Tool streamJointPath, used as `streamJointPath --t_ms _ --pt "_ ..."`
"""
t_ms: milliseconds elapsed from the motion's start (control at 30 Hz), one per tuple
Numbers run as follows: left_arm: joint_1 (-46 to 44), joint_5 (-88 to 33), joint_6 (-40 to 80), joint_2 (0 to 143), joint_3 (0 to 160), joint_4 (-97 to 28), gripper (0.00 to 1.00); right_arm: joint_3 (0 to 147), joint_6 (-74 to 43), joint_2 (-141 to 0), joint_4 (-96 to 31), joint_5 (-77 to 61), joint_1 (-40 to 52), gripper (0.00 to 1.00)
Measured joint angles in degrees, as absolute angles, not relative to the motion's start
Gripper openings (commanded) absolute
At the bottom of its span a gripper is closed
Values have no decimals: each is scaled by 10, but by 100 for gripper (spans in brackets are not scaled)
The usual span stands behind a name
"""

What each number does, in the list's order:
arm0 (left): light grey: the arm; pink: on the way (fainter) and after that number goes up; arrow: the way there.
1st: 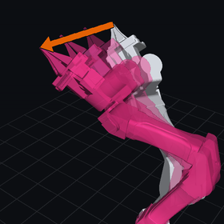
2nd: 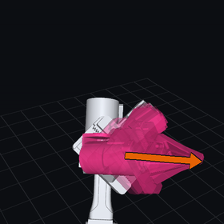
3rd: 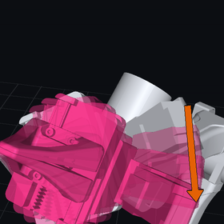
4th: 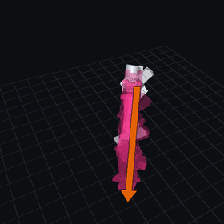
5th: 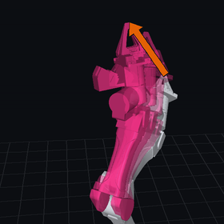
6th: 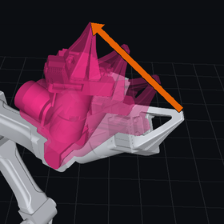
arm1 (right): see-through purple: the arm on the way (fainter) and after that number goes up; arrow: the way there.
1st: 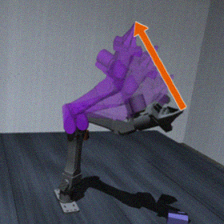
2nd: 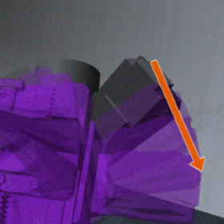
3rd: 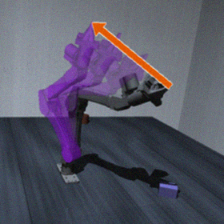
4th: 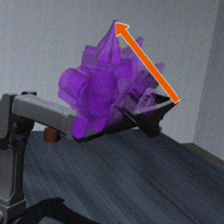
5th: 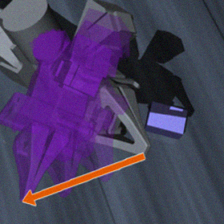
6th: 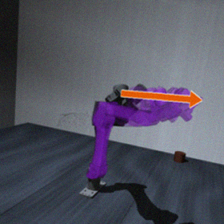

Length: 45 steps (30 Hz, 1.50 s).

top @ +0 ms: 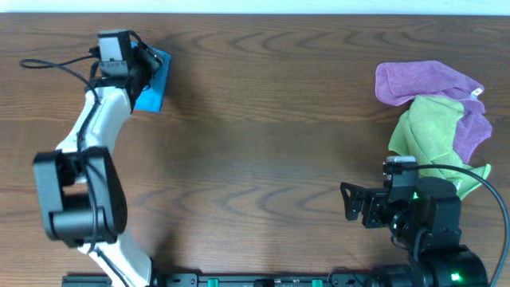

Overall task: Fold the cloth
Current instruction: 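Lower the folded blue cloth onto the table's far-left area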

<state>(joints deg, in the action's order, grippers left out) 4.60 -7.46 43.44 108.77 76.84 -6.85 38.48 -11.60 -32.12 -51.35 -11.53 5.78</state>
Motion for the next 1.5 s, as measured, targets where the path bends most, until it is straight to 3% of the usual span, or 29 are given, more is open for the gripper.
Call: streamJointPath --t_ms 367,967,1400,1500 --pt "46 -52 494 1077 770 -155 82 385 -116 -321 -514 -115 58 99" --pt "46 -31 555 1163 770 -96 82 385 -116 -321 -514 -115 58 99" --pt "46 5 558 1174 770 -59 65 385 -116 -321 -514 -115 58 99" --pt "46 4 557 1181 770 -53 56 385 -116 -321 -514 -115 58 99"
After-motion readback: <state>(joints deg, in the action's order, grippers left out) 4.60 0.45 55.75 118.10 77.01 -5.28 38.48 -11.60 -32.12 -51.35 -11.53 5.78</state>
